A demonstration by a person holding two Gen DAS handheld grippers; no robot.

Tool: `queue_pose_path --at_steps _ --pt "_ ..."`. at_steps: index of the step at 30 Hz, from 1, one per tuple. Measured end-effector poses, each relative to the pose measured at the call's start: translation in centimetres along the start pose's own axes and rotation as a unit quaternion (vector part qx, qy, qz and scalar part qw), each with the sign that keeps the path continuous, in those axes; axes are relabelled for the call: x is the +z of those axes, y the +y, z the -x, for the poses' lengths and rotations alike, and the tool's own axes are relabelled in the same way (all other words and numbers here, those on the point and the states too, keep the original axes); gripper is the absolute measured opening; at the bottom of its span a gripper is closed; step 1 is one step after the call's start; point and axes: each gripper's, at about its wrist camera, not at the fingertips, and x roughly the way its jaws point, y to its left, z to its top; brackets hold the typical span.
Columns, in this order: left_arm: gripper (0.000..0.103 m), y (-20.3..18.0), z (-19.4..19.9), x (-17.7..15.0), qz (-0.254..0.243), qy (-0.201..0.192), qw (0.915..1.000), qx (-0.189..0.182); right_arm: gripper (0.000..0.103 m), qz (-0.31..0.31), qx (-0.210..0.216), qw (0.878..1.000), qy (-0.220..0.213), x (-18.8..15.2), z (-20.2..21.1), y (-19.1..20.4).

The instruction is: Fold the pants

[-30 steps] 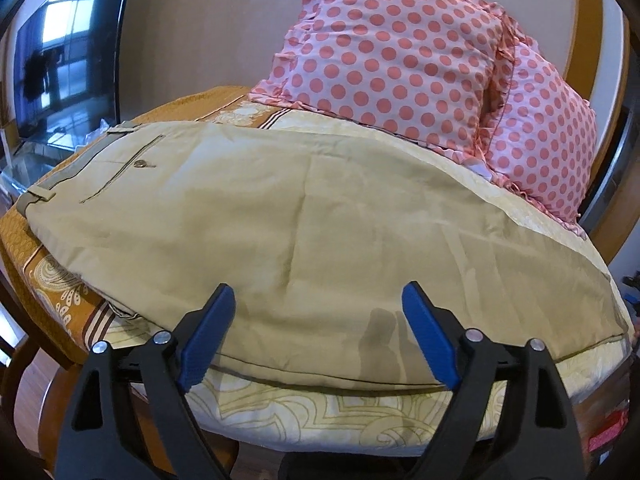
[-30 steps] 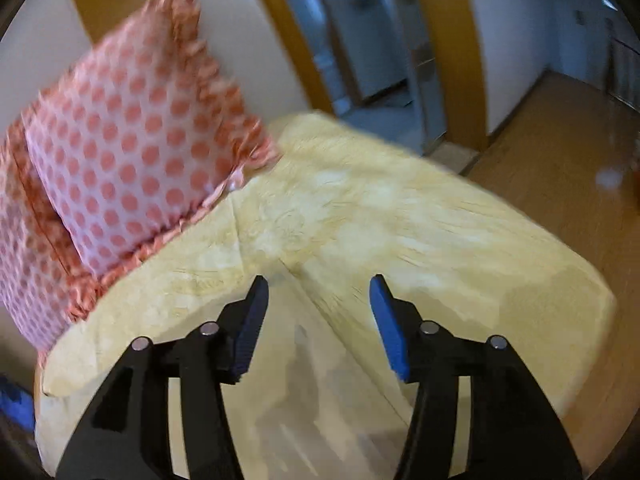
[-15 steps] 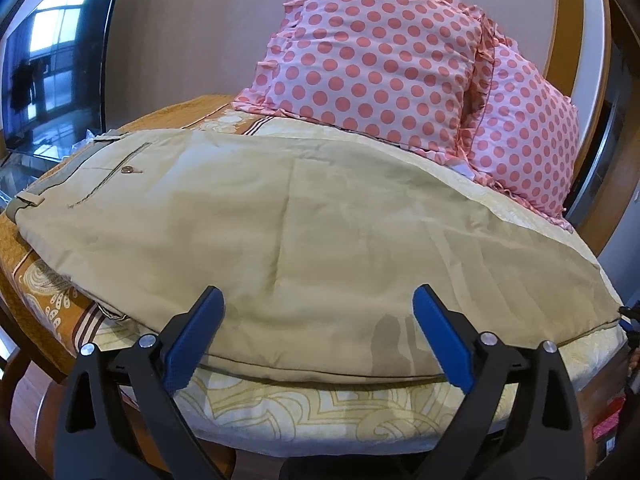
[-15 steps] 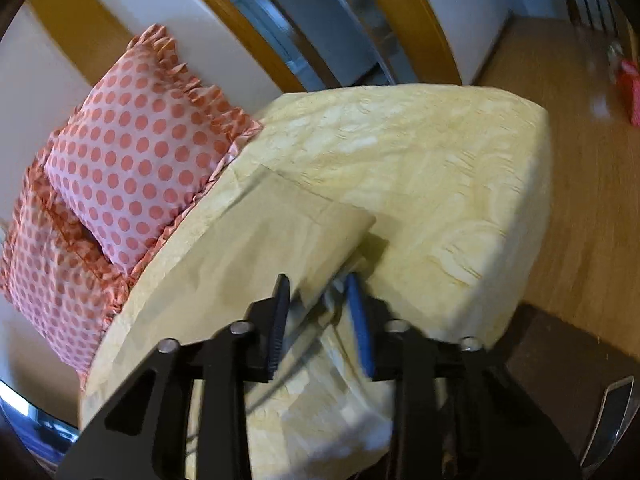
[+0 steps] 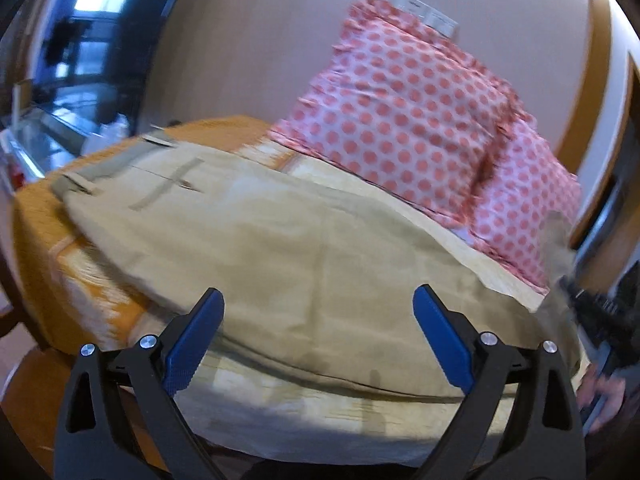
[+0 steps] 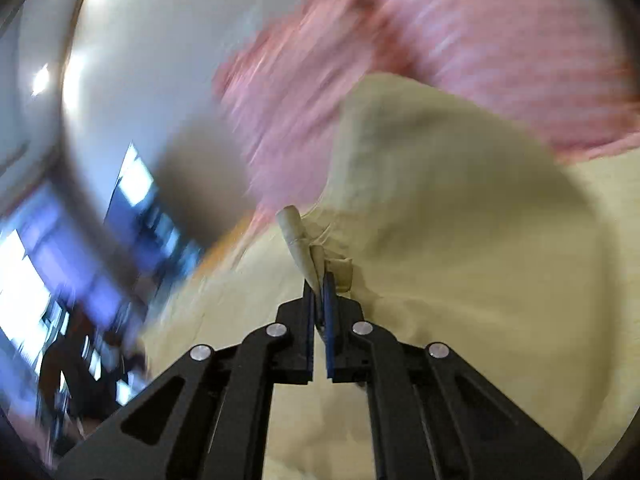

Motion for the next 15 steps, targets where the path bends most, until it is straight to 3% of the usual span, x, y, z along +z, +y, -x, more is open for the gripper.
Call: queue_pose_path --at_steps 1,3,6,8,10,14,15 --pt "0.097 0.5 0.2 0.2 0.004 0.0 0.9999 0.014 0.003 0.014 0.007 0.999 0.052 -1.5 -3.3 1.2" --pt "0.097 2.0 0.6 0.4 0.018 0.001 0.9991 0.038 0.004 0.01 0.025 0.996 0.089 -3.2 -6.0 2.0" --pt "0.097 4.0 1.4 0.9 0.034 -0.009 0.9973 0.064 0.004 0.033 0.024 0.996 0.083 -3.9 -6.7 3.7" --pt "0.097 5.2 1.7 1.2 0.043 -0.015 0.9961 0.076 0.016 0.071 0.024 0.992 0.1 -4.5 -6.6 4.7" --pt "0.097 6.4 1.8 1.6 0.055 -0.018 0.9948 0.084 0.041 0.123 0.037 0.984 0.127 -5.7 -6.7 6.3" --pt "0.097 8.4 1.8 2.1 0.082 -0.021 0.992 0.093 0.06 0.146 0.027 0.985 0.089 -5.2 -6.4 7.2" --pt "0.097 8.9 1.7 2.2 0.089 -0.021 0.9916 0.092 0.062 0.136 0.027 0.985 0.099 -5.2 -6.9 6.9"
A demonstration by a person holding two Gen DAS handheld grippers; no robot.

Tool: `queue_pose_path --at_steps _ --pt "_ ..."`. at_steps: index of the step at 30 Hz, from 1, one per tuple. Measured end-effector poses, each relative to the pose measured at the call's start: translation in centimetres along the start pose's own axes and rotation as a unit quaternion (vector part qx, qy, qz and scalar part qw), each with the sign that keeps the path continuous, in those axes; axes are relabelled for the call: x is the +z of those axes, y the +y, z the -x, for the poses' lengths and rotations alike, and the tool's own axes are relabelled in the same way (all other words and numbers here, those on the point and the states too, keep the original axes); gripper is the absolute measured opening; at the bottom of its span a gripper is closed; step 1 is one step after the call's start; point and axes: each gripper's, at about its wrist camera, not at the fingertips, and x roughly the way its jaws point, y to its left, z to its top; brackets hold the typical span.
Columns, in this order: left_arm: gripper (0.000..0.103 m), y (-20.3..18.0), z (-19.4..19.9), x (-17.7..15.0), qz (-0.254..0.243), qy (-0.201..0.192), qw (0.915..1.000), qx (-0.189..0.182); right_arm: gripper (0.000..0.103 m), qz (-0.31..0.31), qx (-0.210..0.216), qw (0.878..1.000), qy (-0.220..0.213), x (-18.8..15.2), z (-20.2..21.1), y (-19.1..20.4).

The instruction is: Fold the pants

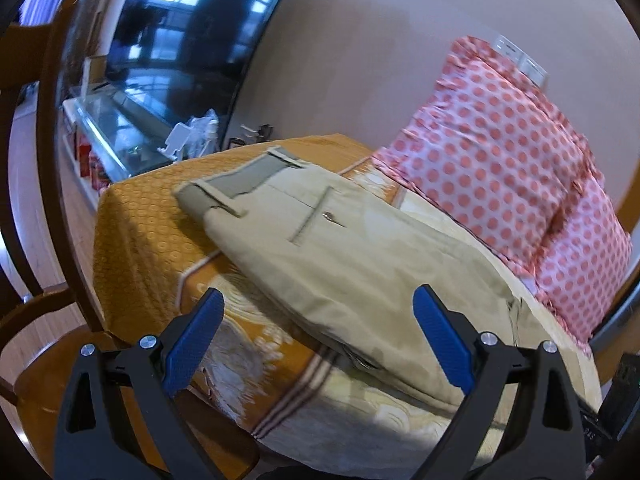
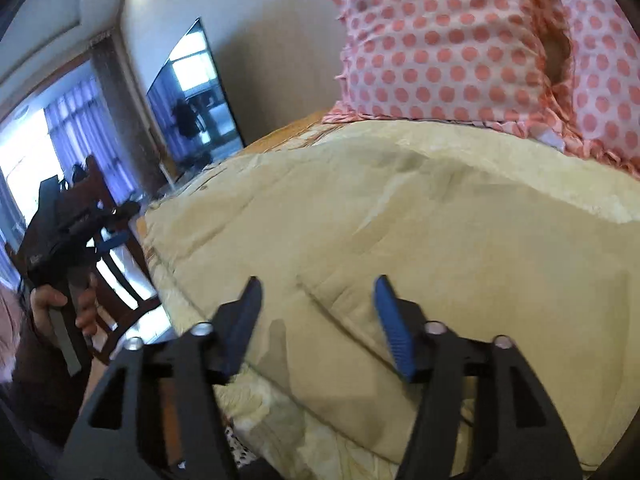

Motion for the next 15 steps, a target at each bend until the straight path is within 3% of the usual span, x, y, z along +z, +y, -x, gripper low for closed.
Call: queue_pose_path --at_steps 1,9,15 --pt "0.097 0.4 -0.2 0.2 0.007 0.002 1.0 0.0 0.064 -0.013 0.007 0.999 0.032 -0.2 -1.1 -0.6" --pt "0.096 3.0 -3.4 2.1 0.087 0.032 0.9957 -0.008 0.068 -0.008 0.02 1.0 0.013 -1.2 -0.8 0.1" --pt "0.096 2.3 -5.7 3.3 0.083 0.04 0.9958 -0.004 0.073 -0.005 0.026 1.0 0.004 -1.4 -0.9 0.4"
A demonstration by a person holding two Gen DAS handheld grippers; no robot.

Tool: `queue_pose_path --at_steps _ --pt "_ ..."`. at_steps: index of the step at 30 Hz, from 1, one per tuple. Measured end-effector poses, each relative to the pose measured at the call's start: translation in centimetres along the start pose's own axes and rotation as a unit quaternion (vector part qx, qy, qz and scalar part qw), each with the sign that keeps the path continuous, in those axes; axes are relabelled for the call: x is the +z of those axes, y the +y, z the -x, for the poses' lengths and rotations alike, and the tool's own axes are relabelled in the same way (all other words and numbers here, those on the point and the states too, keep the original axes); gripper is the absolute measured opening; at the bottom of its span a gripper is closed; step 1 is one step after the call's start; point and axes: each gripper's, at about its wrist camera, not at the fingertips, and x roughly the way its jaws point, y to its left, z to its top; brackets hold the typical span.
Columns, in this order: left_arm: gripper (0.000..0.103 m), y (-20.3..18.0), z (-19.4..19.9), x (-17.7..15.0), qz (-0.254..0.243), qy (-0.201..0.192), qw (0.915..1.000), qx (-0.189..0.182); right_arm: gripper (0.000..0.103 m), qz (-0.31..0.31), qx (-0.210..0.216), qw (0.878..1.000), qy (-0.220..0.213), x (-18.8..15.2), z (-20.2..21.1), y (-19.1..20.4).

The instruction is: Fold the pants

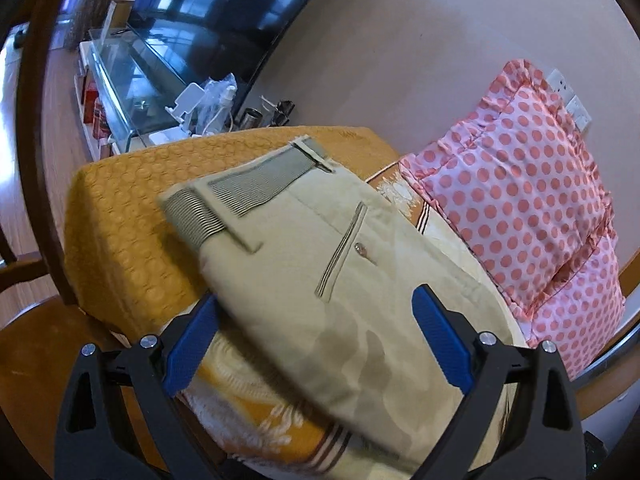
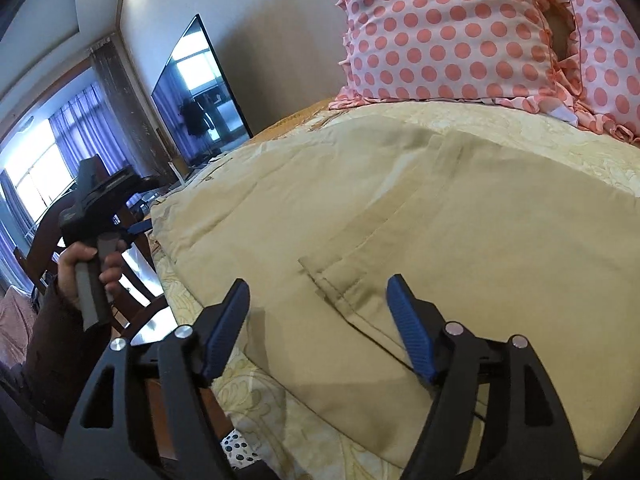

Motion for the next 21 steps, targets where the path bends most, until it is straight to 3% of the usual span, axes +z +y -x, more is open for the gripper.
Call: queue_pose_path --at_steps 4,7,9,13,14,15,21 --pt "0.096 -0.5 -0.6 -0.2 0.014 -0.008 0.9999 -0.003 0.075 0.005 0.002 1.0 -0.008 -0.2 0.0 0.1" --pt "0.088 -0.4 -0.5 -1.0 0.048 -0.006 0.9972 -0.057 0.076 0.008 0.005 1.0 -0.013 -0.2 0.1 0.2" --pt "0.084 -0.4 -0.5 -1.6 0.063 -0.009 0.9953 -0.073 0.078 0.011 0.005 1.0 -0.013 -0.2 0.1 0.3" --pt "0.057 0.4 -0.6 -1.3 0.093 -0.017 0.9943 -0.051 0.079 0.015 0.005 1.0 -0.014 -0.2 0.1 0.4" --pt "0.051 0.7 -0.5 -1.3 0.099 -0.019 0.9945 -0.028 0.079 0.013 0.006 1.0 -0.015 -0.3 0.1 0.4" --pt "0.013 0.6 -0.5 -1.2 0.088 -0.02 0.9957 -0.019 0.079 0.012 0.007 1.0 -0.016 -0.3 0.2 0.4" --pt "0.01 -4.2 1.1 -0.5 -0.037 -0.057 0.9976 0.011 0.078 -0.008 0.017 1.0 -0.025 -0.5 1.1 -0.1"
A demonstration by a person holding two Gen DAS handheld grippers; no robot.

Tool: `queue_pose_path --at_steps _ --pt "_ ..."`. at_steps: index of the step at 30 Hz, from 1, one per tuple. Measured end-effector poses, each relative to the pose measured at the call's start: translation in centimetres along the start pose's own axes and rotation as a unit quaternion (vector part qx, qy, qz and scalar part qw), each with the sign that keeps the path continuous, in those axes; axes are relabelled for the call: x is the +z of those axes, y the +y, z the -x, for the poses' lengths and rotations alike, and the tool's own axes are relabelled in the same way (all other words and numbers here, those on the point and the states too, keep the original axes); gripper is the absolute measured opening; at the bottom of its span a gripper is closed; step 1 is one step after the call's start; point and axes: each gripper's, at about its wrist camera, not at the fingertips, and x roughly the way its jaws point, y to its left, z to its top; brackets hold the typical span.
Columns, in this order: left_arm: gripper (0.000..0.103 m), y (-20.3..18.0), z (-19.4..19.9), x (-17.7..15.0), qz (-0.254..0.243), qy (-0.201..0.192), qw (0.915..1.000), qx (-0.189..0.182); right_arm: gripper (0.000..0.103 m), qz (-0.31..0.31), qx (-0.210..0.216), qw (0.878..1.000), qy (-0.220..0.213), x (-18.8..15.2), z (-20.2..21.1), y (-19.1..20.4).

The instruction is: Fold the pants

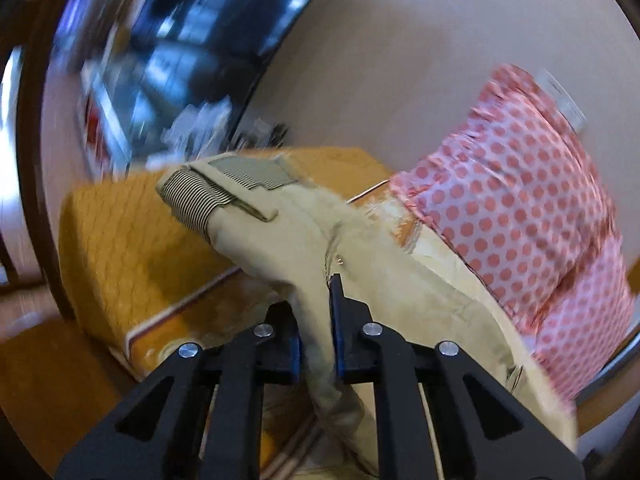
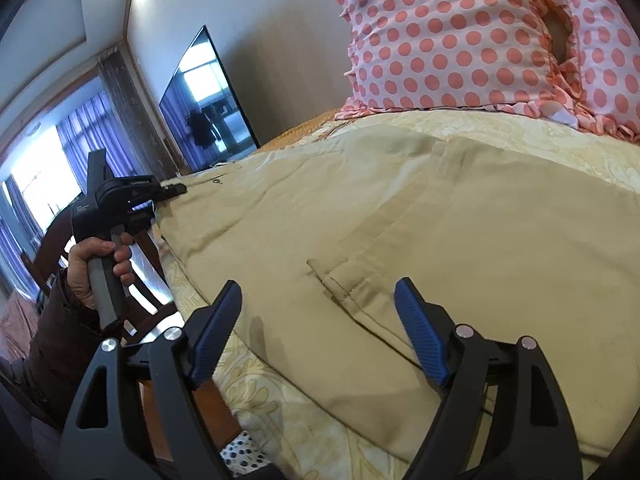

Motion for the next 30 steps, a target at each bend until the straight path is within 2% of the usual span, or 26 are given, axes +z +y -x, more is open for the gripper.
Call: queue_pose_path --at_steps 2,5,8,11,13,14,15,17,18,20,23,24,25,26,28,30 --pt "0.01 -3.1 1.0 0.4 -0.049 -0.016 0.9987 -0.005 0.078 -0.013 0.008 1.0 -0.011 -0.2 1.1 -0.4" --pt "0.01 -9.7 2.8 0.3 -0.141 -0.033 0.9885 -0.042 0.079 -0.032 0.003 0.999 -0.042 -0.6 4.1 -1.6" --pt "0.01 -17.2 4.6 -1.8 -0.239 -0.041 0.9642 -0.107 0.08 -0.059 -0.031 0.995 -0.075 -1.4 7.8 -3.4" --pt "0.01 -23.9 6.2 -6.1 -0.314 -0.018 0.9278 -0.2 0.08 -0.098 -0.082 0.985 -0.112 -2.7 12.0 -5.7" --pt "0.01 -27.7 6.4 -10.5 -0.357 0.027 0.8971 -0.258 0.08 -0.123 -0.113 0.977 -0.135 -3.7 14.6 -7.0" --pt "0.01 -29.0 6.3 -12.8 -0.38 0.049 0.8817 -0.276 0.08 -0.141 -0.136 0.969 -0.149 -4.4 16.3 -8.0" --pt "0.01 -30.3 5.9 -16.2 -0.409 0.08 0.8605 -0.292 0.08 -0.153 -0.149 0.964 -0.156 -4.9 17.2 -8.6" --pt "0.01 -31.3 4.8 -20.9 -0.447 0.132 0.8319 -0.301 0.08 -0.186 -0.181 0.951 -0.167 -6.2 19.3 -10.3" --pt "0.01 -31.4 4.1 -23.5 -0.47 0.156 0.8189 -0.29 0.08 -0.196 -0.188 0.948 -0.168 -6.6 19.7 -10.9" --pt "0.01 -30.8 3.6 -25.6 -0.492 0.145 0.8122 -0.279 0.08 -0.224 -0.202 0.938 -0.17 -7.7 20.8 -12.3" --pt "0.01 -30.8 3.6 -24.5 -0.48 0.154 0.8152 -0.286 0.08 -0.241 -0.209 0.932 -0.172 -8.4 21.2 -13.5" --pt "0.01 -30.9 4.0 -23.9 -0.481 0.142 0.8159 -0.288 0.08 -0.24 -0.211 0.931 -0.175 -8.3 21.3 -13.6" --pt "0.009 -31.1 4.4 -23.7 -0.489 0.128 0.8138 -0.287 0.08 -0.241 -0.21 0.931 -0.176 -8.2 21.3 -13.7" --pt "0.009 -30.9 4.9 -23.7 -0.502 0.115 0.8083 -0.286 0.08 -0.243 -0.208 0.931 -0.179 -8.2 21.3 -13.8" --pt "0.008 -31.0 5.2 -24.1 -0.508 0.121 0.8011 -0.293 0.08 -0.244 -0.207 0.93 -0.182 -8.2 21.2 -14.0" --pt "0.007 -31.1 5.0 -25.0 -0.511 0.126 0.7986 -0.291 0.08 -0.244 -0.208 0.93 -0.179 -8.2 21.2 -14.1"
